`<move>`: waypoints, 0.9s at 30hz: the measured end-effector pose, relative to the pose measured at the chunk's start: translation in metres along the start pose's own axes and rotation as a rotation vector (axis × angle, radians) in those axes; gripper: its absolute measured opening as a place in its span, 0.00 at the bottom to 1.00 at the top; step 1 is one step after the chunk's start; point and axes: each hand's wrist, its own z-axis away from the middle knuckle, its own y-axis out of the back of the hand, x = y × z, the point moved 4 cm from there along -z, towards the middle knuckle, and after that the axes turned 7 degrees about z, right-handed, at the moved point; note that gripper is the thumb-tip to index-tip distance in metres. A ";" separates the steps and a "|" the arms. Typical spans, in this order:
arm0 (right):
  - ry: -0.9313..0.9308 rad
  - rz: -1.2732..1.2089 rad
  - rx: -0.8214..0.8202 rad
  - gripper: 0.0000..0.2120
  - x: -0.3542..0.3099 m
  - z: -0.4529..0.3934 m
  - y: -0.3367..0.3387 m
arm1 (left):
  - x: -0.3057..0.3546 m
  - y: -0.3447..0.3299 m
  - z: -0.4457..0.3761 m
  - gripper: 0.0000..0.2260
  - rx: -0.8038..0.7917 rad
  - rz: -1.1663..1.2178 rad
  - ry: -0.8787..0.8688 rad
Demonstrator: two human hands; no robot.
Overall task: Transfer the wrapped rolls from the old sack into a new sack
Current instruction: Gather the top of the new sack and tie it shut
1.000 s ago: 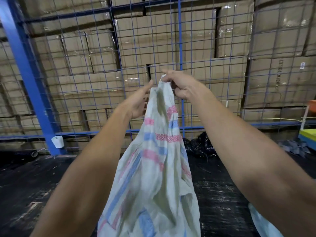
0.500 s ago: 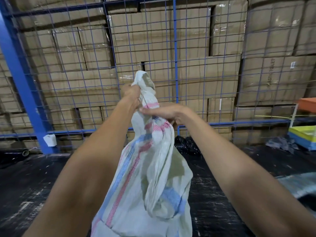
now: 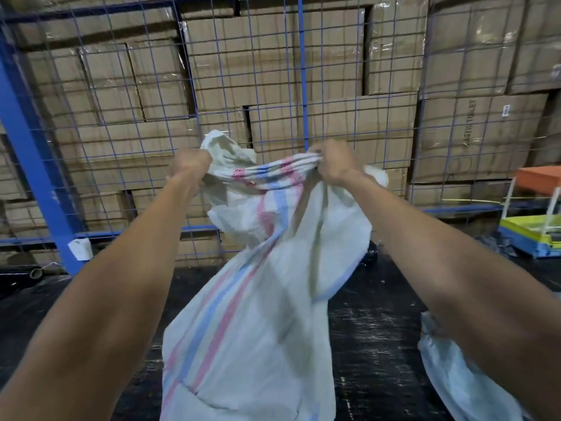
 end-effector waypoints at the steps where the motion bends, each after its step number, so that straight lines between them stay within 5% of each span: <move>1: 0.033 -0.101 0.142 0.15 -0.006 -0.003 0.010 | 0.006 -0.003 0.004 0.06 -0.086 0.019 0.008; 4: 0.157 -0.270 0.255 0.16 -0.030 -0.011 0.008 | 0.025 -0.022 0.025 0.10 -0.448 0.271 0.077; 6: 0.088 -0.397 0.222 0.26 -0.039 -0.012 -0.002 | 0.035 -0.032 0.040 0.13 -0.575 0.460 0.117; 8: 0.012 -0.614 0.099 0.31 -0.038 -0.010 -0.018 | 0.042 -0.036 0.043 0.16 -0.551 0.523 0.101; 12: -0.143 -1.284 -0.198 0.11 -0.041 0.009 -0.041 | 0.059 -0.038 0.058 0.16 -0.617 0.416 -0.076; 14: -0.207 -1.417 -0.133 0.19 -0.037 0.005 -0.045 | 0.073 -0.039 0.066 0.11 -0.540 0.193 -0.298; 16: -0.245 -1.554 -0.060 0.26 -0.032 -0.002 -0.044 | 0.075 -0.038 0.064 0.07 -0.526 0.327 -0.369; 19: -0.358 -1.718 0.015 0.33 -0.003 -0.032 -0.058 | 0.041 -0.035 0.051 0.23 -0.943 0.666 -0.206; 22: -0.480 -1.684 0.029 0.25 -0.010 -0.021 -0.050 | -0.021 -0.046 0.065 0.35 -1.227 0.180 -0.014; 24: -0.525 -1.633 0.052 0.19 -0.029 -0.005 -0.040 | -0.038 -0.059 0.082 0.24 -1.182 0.066 0.039; 27: -0.644 -1.609 0.241 0.41 -0.035 0.015 -0.044 | -0.043 -0.072 0.091 0.10 -0.919 0.217 0.125</move>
